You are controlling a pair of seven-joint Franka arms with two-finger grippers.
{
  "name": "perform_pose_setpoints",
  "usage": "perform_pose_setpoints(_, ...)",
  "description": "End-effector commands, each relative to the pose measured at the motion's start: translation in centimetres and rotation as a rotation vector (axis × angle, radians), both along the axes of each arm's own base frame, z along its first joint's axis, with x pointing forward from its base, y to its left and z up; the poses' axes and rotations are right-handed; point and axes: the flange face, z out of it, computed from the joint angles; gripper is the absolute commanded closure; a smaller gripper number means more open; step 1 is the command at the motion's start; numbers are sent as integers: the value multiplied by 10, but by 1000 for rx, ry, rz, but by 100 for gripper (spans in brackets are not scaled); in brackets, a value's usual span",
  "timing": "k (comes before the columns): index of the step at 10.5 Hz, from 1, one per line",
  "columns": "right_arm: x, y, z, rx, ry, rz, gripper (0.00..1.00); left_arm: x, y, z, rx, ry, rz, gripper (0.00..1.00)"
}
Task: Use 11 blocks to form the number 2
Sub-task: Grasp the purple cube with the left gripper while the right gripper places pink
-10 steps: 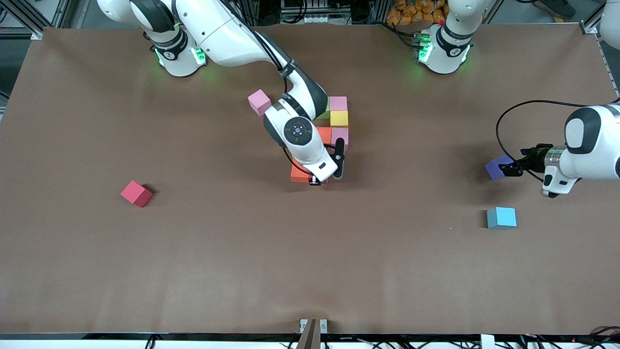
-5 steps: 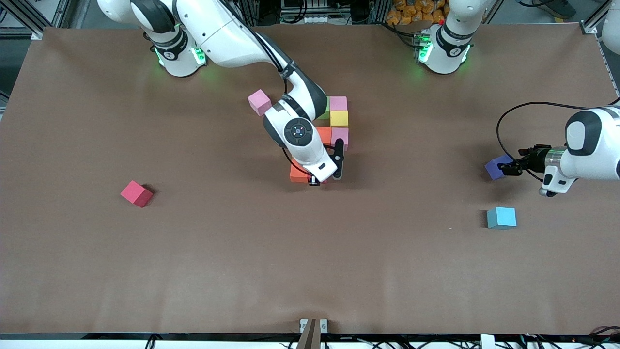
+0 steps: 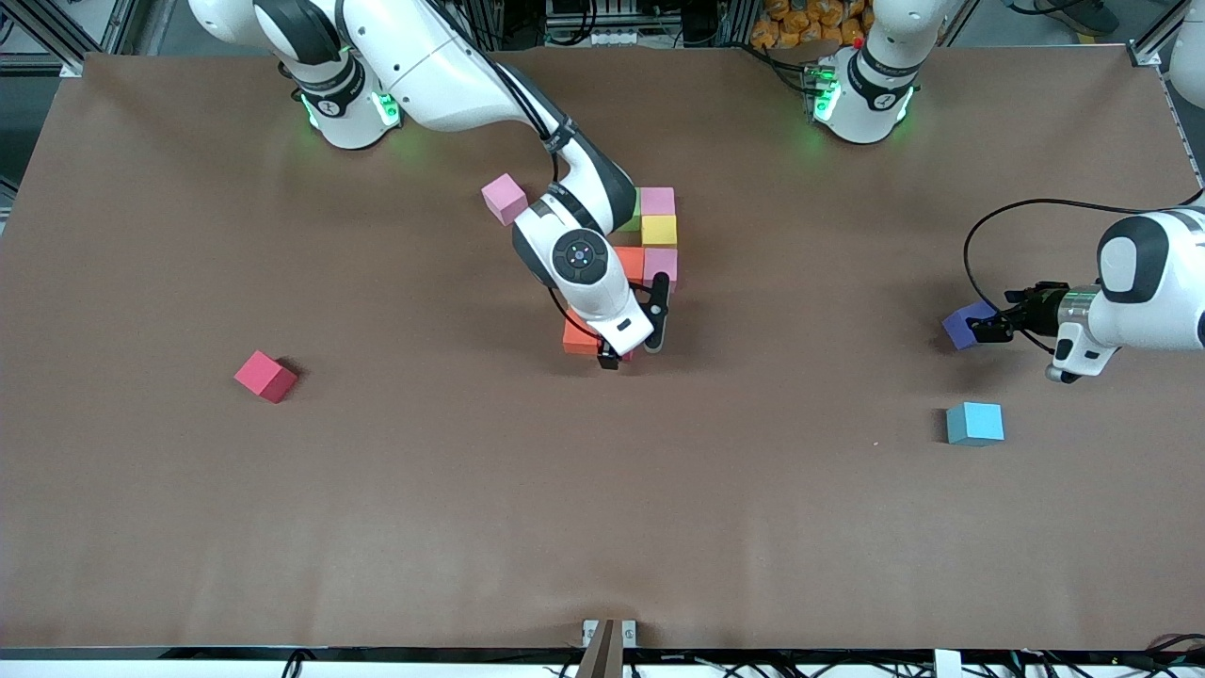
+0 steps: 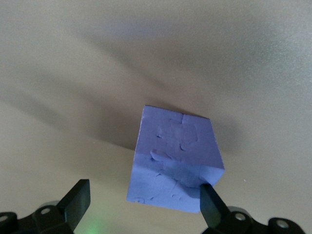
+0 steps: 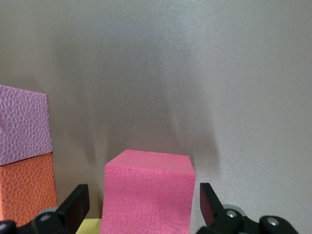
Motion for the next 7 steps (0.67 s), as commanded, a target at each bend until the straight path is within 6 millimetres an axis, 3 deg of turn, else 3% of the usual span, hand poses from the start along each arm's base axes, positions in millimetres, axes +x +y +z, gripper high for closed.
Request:
perform_pose_setpoints(1, 2, 1, 10, -6, 2, -9, 0, -2, -1, -2, -39, -11, 19, 0)
perform_pose_setpoints(6, -2, -5, 64, -30, 65, 11, 0, 2, -9, 4, -42, -17, 5, 0)
perform_pose_setpoints(7, 9, -17, 79, -21, 66, -19, 0, 2, -9, 4, -42, -17, 3, 0)
